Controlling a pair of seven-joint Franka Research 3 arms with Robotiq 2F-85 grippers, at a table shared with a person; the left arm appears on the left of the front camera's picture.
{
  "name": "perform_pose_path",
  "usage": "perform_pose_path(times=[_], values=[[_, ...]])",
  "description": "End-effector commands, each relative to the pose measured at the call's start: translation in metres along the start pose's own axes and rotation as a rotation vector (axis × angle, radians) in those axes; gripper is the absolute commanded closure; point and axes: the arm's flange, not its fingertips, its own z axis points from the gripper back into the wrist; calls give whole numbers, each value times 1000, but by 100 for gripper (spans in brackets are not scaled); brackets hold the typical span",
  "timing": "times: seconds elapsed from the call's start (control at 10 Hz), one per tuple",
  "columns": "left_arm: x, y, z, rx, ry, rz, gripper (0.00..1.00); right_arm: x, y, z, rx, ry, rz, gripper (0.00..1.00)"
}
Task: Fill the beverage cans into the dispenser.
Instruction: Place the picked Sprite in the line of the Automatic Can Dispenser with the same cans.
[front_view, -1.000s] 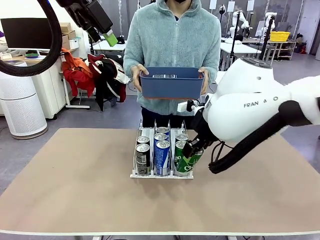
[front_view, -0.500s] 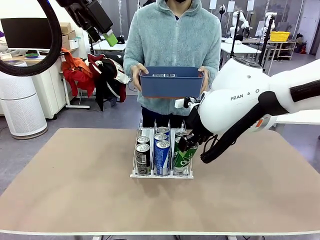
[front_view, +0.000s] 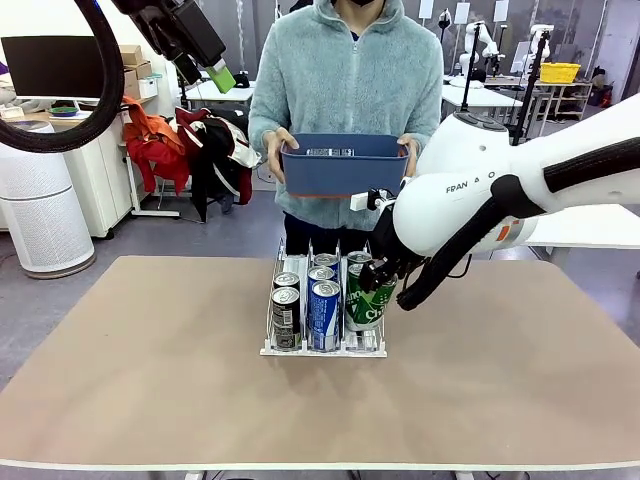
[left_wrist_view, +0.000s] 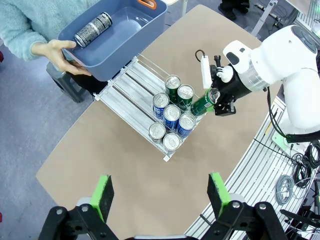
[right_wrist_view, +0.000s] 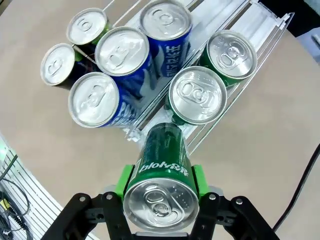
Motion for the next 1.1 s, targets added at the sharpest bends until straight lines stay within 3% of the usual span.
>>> perform_pose_path(times=[0.0, 0.3, 0.7, 1.0], values=[[-1, 1, 0, -1, 1, 0, 0, 22, -9, -9, -27, -26, -9, 42], [-1, 1, 0, -1, 1, 0, 0, 22, -9, -31, 67, 56, 7, 42], [-1, 1, 0, -1, 1, 0, 0, 25, -6, -42, 86, 104, 50, 42], [-1, 1, 0, -1, 1, 0, 0, 27, -4, -29, 100, 136, 36, 13]])
